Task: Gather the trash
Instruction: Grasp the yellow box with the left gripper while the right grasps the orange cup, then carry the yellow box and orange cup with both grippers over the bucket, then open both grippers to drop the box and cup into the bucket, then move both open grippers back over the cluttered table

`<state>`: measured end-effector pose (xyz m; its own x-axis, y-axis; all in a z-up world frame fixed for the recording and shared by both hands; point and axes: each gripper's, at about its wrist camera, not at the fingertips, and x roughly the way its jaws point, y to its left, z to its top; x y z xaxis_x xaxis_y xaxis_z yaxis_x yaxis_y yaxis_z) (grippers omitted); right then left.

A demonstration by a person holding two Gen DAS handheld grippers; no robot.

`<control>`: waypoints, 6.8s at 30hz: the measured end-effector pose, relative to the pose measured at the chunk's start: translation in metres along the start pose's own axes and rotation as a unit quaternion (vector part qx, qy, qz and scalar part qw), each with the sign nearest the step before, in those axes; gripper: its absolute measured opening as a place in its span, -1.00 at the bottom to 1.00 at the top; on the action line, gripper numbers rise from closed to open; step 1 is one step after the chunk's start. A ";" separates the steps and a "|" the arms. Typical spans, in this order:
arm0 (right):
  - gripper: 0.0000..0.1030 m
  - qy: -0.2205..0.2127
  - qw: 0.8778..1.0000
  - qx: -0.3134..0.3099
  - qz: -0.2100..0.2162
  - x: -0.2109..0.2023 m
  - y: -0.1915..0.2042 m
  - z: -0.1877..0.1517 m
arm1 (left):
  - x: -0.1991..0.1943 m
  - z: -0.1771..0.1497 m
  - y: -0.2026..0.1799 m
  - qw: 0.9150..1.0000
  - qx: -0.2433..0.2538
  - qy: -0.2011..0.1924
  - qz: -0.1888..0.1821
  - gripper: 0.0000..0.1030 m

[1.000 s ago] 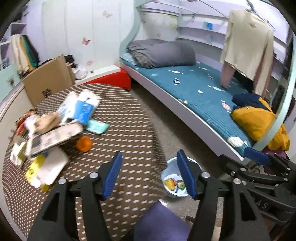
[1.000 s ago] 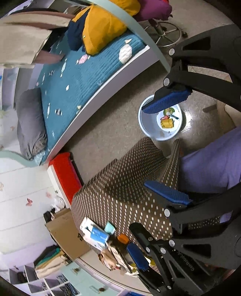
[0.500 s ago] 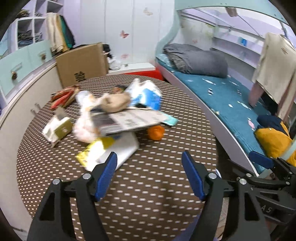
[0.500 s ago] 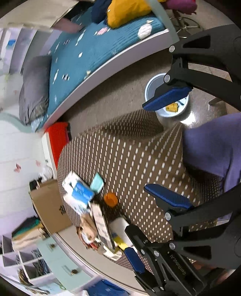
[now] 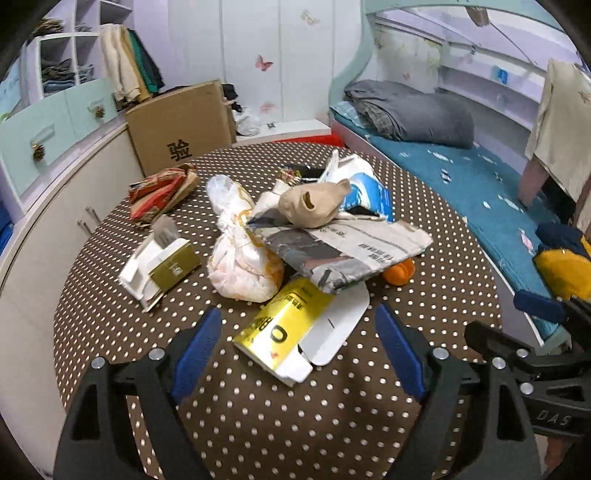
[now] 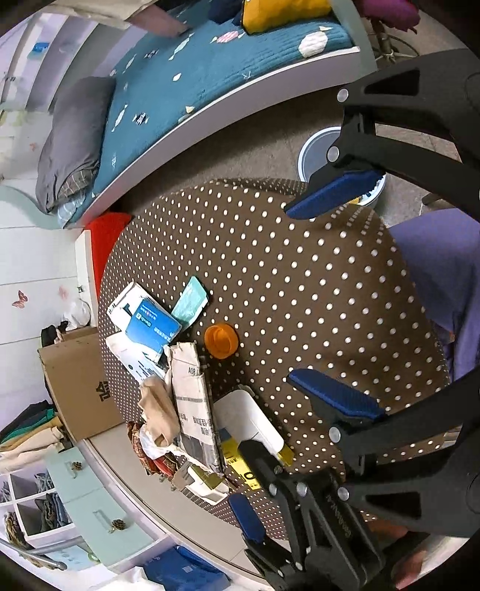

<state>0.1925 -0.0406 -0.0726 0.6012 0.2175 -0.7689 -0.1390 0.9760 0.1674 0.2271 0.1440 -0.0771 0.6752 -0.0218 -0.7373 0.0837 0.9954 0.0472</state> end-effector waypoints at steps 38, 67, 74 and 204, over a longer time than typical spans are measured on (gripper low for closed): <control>-0.43 0.001 0.997 -0.076 0.034 0.049 0.022 0.029 | -0.011 -0.018 0.043 0.992 -0.124 0.012 -0.015 0.02; -0.43 -0.060 0.998 0.000 0.009 -0.044 -0.068 0.005 | -0.034 0.008 -0.079 0.997 -0.011 -0.015 -0.077 0.02; -0.43 -0.058 0.998 0.034 -0.011 -0.049 -0.106 -0.002 | -0.023 0.017 -0.127 0.994 0.030 -0.009 -0.103 0.02; 0.34 -0.047 0.999 0.012 0.004 -0.042 -0.050 -0.003 | -0.041 0.002 -0.062 1.000 -0.014 -0.015 -0.004 0.32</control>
<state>0.1718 -0.0990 -0.0506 0.6717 0.2229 -0.7065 -0.1260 0.9741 0.1876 0.1957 0.0835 -0.0481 0.6968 -0.0324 -0.7166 0.0689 0.9974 0.0219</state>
